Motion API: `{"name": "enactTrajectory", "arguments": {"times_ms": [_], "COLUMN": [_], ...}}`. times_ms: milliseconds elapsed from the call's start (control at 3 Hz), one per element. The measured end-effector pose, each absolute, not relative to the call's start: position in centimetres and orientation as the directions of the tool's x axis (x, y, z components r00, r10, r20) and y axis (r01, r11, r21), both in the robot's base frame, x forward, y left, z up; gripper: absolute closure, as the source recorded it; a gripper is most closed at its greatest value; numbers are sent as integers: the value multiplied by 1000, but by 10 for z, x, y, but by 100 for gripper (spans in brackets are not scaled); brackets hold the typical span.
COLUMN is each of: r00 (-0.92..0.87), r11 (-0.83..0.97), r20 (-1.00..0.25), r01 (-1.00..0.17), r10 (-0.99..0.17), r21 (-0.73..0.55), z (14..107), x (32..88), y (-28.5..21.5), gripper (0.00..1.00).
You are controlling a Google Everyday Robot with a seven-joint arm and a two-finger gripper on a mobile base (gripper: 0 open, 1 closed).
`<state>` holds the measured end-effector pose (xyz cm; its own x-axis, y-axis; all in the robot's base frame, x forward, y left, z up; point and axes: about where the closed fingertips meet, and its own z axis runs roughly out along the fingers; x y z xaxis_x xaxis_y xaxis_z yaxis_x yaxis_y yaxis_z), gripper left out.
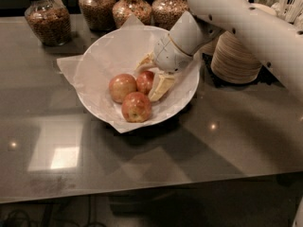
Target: Pick apple from white bowl
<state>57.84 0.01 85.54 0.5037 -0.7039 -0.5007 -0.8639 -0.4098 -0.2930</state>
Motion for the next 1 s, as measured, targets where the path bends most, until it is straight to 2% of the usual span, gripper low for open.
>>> {"name": "enactTrajectory", "arguments": {"times_ms": [333,667,1000], "r00": [504,504,497], "r11": [-410,-410,-371], "r20": [-501,-501,-546], "r01": [-864,-864,-868], "r10": [-704,-704,-675], "r21": [-293,-293,-331], "z": [855,855,869], "x": [578,578,573], "y": [0,0,0], "gripper": [95,100,100]}}
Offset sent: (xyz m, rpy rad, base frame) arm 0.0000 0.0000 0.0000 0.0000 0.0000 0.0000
